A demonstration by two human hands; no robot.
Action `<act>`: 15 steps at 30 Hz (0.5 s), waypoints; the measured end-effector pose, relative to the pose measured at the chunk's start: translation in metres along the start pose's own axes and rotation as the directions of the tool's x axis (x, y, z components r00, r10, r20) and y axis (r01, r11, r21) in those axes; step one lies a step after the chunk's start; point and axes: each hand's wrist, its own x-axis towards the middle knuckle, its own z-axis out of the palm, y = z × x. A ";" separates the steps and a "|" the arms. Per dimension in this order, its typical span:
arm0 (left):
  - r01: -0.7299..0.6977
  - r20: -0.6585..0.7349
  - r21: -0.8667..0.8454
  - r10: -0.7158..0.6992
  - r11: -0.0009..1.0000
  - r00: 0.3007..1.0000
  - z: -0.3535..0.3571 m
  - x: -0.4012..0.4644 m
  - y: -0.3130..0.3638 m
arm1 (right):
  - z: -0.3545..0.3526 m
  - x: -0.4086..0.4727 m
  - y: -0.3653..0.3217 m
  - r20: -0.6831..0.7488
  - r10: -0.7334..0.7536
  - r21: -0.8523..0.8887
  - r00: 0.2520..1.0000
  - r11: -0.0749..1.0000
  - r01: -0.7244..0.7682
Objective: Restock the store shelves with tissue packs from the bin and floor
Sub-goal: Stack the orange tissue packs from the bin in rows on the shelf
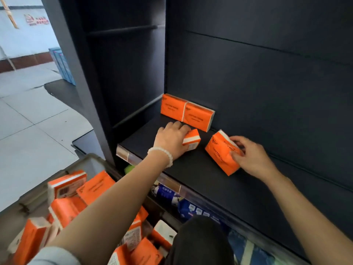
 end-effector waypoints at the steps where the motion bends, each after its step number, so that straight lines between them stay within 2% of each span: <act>1: -0.006 0.026 0.001 0.006 1.000 1.000 0.004 0.003 0.002 | 0.000 0.002 0.005 0.002 0.000 -0.010 1.000 1.000 0.000; 6: 0.021 0.090 -0.038 -0.017 0.999 0.996 0.005 0.012 0.005 | 0.002 0.009 0.020 0.002 0.032 -0.026 0.999 0.999 -0.032; 15: 0.030 0.158 0.092 -0.045 0.995 0.986 -0.013 0.019 0.004 | 0.003 0.010 0.016 0.029 0.008 -0.045 1.000 0.999 -0.007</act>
